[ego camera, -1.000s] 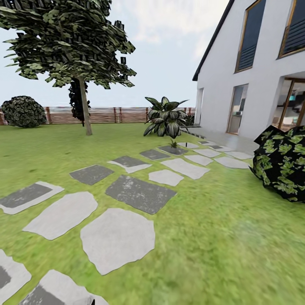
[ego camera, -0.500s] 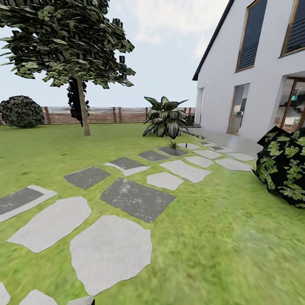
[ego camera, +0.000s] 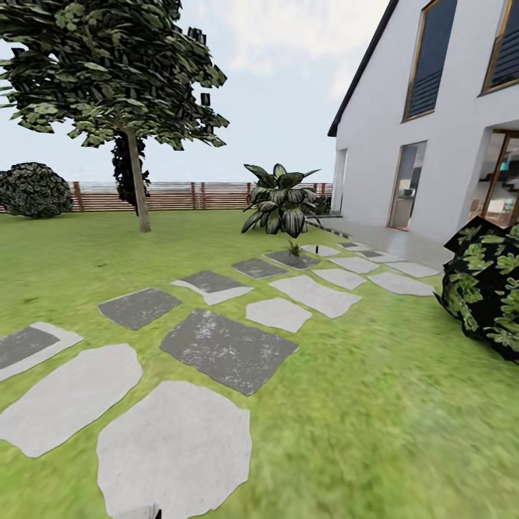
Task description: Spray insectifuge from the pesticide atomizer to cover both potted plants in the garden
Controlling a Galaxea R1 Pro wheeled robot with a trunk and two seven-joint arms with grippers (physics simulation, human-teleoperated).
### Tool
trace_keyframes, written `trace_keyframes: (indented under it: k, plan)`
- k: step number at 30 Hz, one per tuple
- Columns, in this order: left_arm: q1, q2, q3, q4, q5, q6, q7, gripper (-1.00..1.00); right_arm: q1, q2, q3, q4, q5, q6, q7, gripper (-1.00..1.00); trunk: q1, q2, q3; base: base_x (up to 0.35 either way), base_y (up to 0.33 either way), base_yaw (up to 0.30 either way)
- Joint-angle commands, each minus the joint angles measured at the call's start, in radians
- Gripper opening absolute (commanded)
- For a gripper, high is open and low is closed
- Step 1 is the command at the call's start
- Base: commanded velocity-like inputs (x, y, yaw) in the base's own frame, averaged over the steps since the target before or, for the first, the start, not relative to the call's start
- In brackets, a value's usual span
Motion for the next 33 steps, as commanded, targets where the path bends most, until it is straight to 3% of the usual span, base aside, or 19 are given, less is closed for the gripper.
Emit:
trace_keyframes:
  k: [1,33]
  plan:
    - [0.000,0.000,0.000,0.000,0.003,-0.003,0.001,1.00,0.000,0.000,-0.001,-0.002,0.000,0.006,0.000,1.00,0.000,0.000,-0.001,0.329,-0.089,0.000]
    - [0.000,0.000,0.000,0.000,0.003,-0.003,0.001,1.00,0.000,0.003,0.000,-0.002,0.000,0.006,-0.001,1.00,0.000,0.000,-0.001,0.329,-0.089,0.000]
